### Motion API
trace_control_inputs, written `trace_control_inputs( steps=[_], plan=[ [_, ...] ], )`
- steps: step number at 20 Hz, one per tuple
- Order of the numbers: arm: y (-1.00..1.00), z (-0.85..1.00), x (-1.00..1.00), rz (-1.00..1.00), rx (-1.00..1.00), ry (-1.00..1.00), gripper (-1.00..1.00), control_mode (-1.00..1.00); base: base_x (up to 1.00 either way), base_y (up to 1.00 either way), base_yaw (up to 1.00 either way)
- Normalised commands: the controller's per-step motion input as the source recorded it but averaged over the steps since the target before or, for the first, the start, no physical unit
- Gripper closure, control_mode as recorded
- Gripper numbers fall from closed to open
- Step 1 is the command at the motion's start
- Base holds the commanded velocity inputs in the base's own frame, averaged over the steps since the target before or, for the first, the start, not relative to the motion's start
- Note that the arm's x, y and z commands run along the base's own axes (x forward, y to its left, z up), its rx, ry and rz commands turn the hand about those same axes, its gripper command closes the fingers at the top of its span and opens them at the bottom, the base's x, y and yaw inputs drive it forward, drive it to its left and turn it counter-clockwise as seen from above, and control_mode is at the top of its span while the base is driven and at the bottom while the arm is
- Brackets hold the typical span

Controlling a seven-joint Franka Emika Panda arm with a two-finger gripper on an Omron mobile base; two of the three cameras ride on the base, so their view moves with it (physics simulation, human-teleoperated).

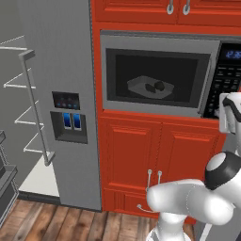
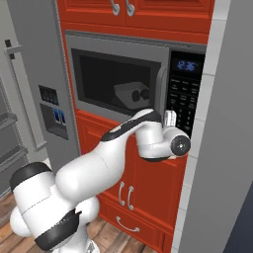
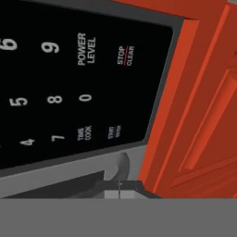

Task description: Place the tupperware containing the steak and mushroom meal in the microwave. Close the microwave door and press the start button to reheat the meal.

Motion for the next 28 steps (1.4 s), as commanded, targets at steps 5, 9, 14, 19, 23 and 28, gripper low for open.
trace_control_inputs(
  steps=[5,9,14,19,23,28],
  plan=[
    [-0.03,-0.12,0.19,0.00,0.00,0.00,1.00,-1.00,0.00,0.00,0.00],
    [-0.07,-0.10,0.18,-0.01,0.00,0.00,1.00,-1.00,0.00,0.00,0.00],
    [-0.10,-0.09,0.17,-0.02,0.00,0.00,1.00,-1.00,0.00,0.00,0.00],
    [-0.13,-0.09,0.18,-0.03,0.00,0.00,1.00,-1.00,0.00,0.00,0.00],
    [-0.07,-0.09,0.19,-0.04,0.00,0.00,1.00,-1.00,0.00,0.00,0.00],
    [-0.04,-0.09,0.21,-0.05,0.00,0.00,1.00,-1.00,0.00,0.00,0.00]
  ],
)
